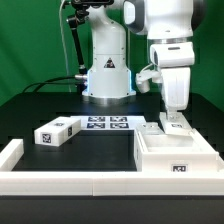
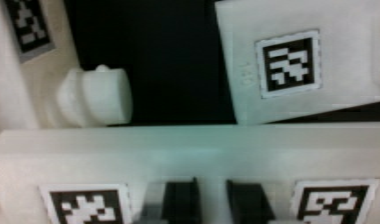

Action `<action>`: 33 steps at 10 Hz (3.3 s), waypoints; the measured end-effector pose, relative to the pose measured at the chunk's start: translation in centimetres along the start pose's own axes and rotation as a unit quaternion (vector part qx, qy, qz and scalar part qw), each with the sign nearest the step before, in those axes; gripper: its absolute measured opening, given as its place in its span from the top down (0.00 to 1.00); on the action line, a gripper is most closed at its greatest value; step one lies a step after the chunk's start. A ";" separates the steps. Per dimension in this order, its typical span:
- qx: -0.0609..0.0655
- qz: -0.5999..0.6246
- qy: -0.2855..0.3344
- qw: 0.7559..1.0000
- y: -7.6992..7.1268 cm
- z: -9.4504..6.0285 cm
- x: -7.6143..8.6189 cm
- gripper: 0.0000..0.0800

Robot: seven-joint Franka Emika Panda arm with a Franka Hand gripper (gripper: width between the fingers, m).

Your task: Assemble cabinet

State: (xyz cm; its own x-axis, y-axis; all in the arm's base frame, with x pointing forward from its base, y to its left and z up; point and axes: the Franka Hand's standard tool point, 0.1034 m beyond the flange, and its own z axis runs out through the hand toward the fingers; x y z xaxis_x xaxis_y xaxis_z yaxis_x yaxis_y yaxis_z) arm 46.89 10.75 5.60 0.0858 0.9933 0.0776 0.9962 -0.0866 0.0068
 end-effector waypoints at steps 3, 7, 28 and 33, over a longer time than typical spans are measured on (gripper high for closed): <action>-0.012 0.002 0.011 1.000 3.5 0.1 0.3 0.91; -0.022 -0.012 0.017 1.000 5.2 0.0 0.1 0.91; -0.033 0.006 0.014 0.999 10.8 -2.8 0.3 0.17; -0.040 -0.010 -0.012 0.999 3.7 -5.6 -1.1 0.00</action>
Offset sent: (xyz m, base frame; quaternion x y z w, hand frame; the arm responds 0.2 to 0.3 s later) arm 0.0388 0.0046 -0.0079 0.0077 0.0271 -0.0176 0.9994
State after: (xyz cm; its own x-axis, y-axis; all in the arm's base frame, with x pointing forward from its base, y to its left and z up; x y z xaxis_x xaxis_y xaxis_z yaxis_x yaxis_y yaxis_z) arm 50.46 8.93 11.08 0.0662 0.9964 0.0523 0.9937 -0.0706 0.0873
